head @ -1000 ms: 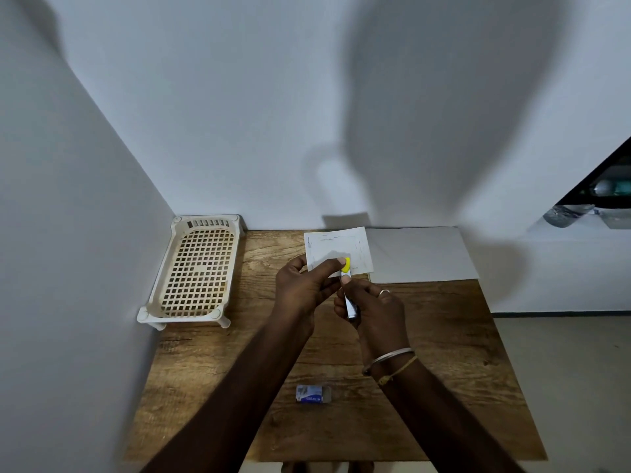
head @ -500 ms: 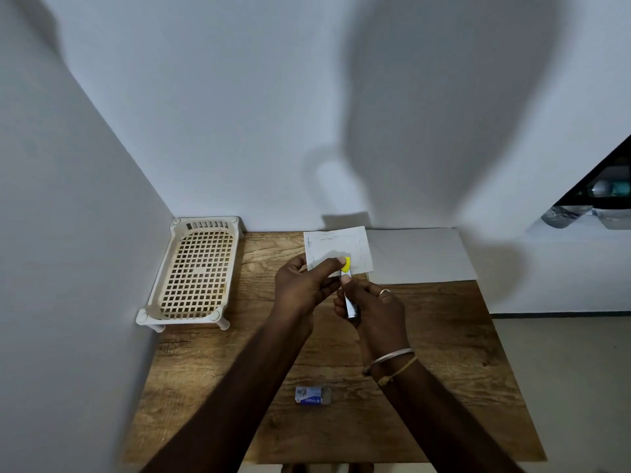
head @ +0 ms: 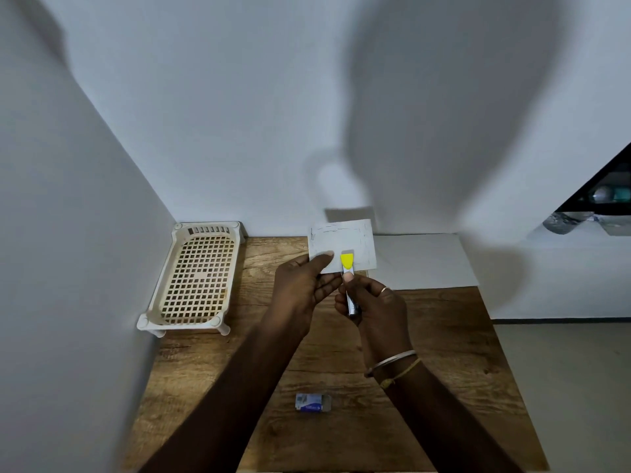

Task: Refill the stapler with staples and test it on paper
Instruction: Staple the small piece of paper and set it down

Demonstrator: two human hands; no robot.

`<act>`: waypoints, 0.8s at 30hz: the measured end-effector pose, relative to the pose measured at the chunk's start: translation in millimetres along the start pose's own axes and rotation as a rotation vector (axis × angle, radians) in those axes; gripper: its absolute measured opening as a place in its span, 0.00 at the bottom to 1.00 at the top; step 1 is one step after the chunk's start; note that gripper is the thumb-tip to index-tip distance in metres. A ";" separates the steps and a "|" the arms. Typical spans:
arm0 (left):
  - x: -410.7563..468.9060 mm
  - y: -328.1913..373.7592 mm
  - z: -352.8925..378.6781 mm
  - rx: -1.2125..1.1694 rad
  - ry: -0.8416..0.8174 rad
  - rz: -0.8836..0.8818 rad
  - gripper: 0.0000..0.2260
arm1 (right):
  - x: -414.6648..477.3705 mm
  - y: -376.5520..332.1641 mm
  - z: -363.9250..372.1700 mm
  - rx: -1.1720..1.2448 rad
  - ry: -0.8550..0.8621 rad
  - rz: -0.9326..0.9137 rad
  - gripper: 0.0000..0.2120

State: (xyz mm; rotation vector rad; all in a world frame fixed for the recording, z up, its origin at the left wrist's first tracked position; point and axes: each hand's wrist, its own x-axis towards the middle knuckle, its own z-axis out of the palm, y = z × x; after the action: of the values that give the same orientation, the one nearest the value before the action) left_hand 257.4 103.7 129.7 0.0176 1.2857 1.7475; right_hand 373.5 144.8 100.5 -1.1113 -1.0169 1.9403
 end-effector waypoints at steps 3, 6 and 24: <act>0.7 1.2 0.7 0.010 0.017 0.006 0.08 | 1.0 0.4 0.2 0.011 -0.016 0.008 0.22; 1.1 2.7 1.0 0.015 0.022 0.012 0.07 | 2.0 -0.3 1.2 0.030 -0.028 0.019 0.25; 1.5 4.7 -1.2 -0.006 0.021 -0.002 0.09 | 4.1 1.4 1.0 0.025 -0.019 0.015 0.19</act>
State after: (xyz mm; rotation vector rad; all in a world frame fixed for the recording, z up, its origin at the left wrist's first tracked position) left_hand 252.9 103.8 132.0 -0.0058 1.2957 1.7538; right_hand 370.7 147.3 98.1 -1.0917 -0.9945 1.9734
